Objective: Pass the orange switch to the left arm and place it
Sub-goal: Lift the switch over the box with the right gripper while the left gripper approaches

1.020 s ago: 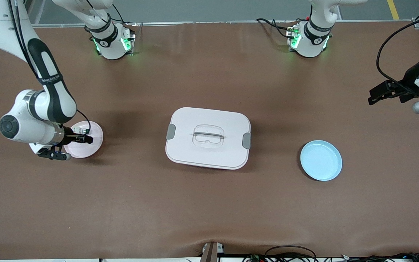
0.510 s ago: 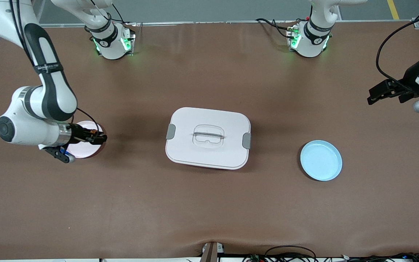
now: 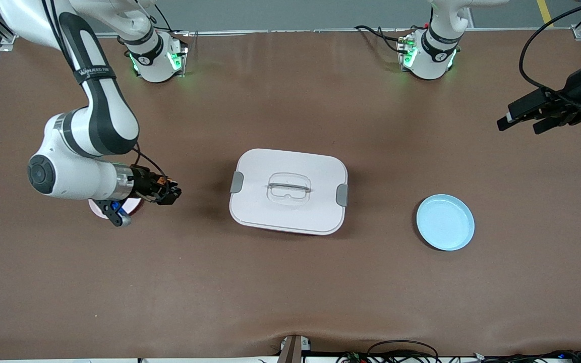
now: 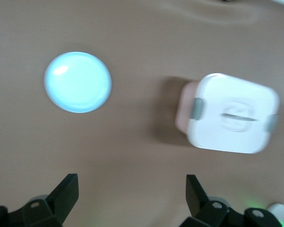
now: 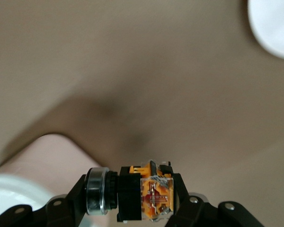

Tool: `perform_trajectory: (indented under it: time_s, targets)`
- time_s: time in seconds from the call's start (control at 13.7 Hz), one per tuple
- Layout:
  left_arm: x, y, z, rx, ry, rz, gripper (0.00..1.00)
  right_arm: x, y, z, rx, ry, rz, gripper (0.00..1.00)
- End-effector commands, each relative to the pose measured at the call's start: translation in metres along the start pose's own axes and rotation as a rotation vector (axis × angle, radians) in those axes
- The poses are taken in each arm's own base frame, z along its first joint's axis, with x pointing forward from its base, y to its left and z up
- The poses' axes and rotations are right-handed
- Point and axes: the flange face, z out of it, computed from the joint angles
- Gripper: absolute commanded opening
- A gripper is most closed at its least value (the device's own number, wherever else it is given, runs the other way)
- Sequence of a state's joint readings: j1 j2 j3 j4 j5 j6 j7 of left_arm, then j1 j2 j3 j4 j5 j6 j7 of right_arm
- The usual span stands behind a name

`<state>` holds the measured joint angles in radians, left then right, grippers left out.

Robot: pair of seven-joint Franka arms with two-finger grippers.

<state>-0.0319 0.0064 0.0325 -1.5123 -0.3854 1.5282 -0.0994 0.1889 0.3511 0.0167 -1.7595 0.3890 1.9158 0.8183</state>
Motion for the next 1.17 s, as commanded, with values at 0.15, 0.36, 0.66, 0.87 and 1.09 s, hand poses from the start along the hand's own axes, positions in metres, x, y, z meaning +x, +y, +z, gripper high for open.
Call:
perform_trajectory:
  time_s: [0.15, 0.36, 0.66, 0.87, 1.09]
  targets:
    - [0.007, -0.001, -0.001, -0.182, -0.030, -0.013, 1.00, -0.061, -0.057, -0.026, 0.071, -0.010, 0.120, 0.00]
    - [0.017, 0.012, 0.019, -0.280, -0.076, -0.012, 1.00, -0.094, -0.081, -0.036, 0.124, -0.058, 0.189, 0.00]
    - [0.027, 0.022, 0.039, -0.347, -0.107, 0.004, 1.00, -0.137, -0.110, -0.043, 0.160, -0.090, 0.282, 0.00]
    - [0.043, 0.021, 0.065, -0.425, -0.124, 0.063, 1.00, -0.161, -0.133, -0.052, 0.199, -0.137, 0.368, 0.00]
    - [0.044, 0.053, 0.086, -0.452, -0.138, 0.093, 1.00, -0.191, -0.155, -0.051, 0.231, -0.156, 0.465, 0.00]
